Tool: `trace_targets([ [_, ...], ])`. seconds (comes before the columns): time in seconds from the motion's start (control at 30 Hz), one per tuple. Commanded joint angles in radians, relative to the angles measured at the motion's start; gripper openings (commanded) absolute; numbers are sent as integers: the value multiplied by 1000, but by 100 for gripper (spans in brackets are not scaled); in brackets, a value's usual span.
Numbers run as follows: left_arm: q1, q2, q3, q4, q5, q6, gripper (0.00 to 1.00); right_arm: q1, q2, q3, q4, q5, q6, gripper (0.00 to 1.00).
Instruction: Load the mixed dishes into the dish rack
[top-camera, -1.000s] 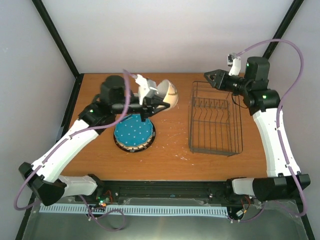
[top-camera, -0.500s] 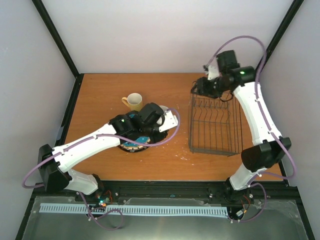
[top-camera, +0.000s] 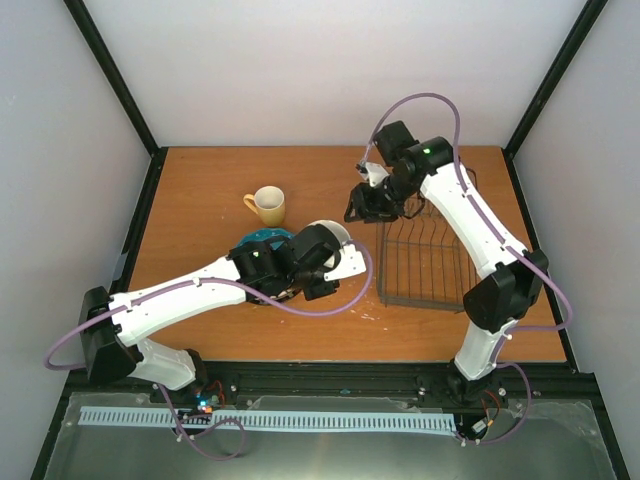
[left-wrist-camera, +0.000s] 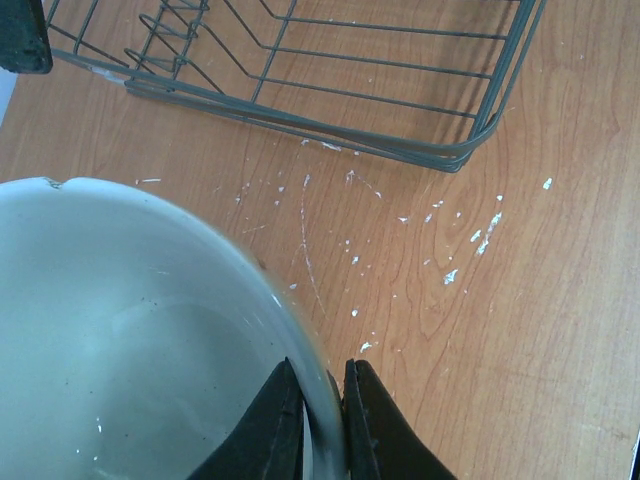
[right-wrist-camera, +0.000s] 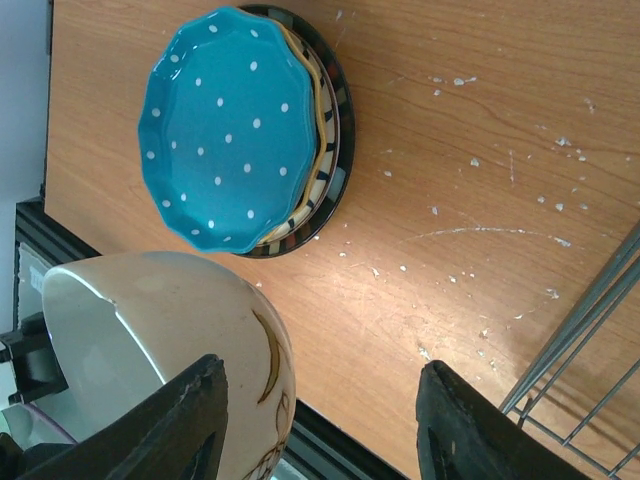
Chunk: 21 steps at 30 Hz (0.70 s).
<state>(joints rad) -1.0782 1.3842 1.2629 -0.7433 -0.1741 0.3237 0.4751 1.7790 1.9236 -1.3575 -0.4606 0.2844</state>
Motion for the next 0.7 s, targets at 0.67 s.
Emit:
trace_targets([
  [0.67, -42, -26, 99, -41, 26, 48, 1, 217, -12, -39, -108, 164, 1, 47],
])
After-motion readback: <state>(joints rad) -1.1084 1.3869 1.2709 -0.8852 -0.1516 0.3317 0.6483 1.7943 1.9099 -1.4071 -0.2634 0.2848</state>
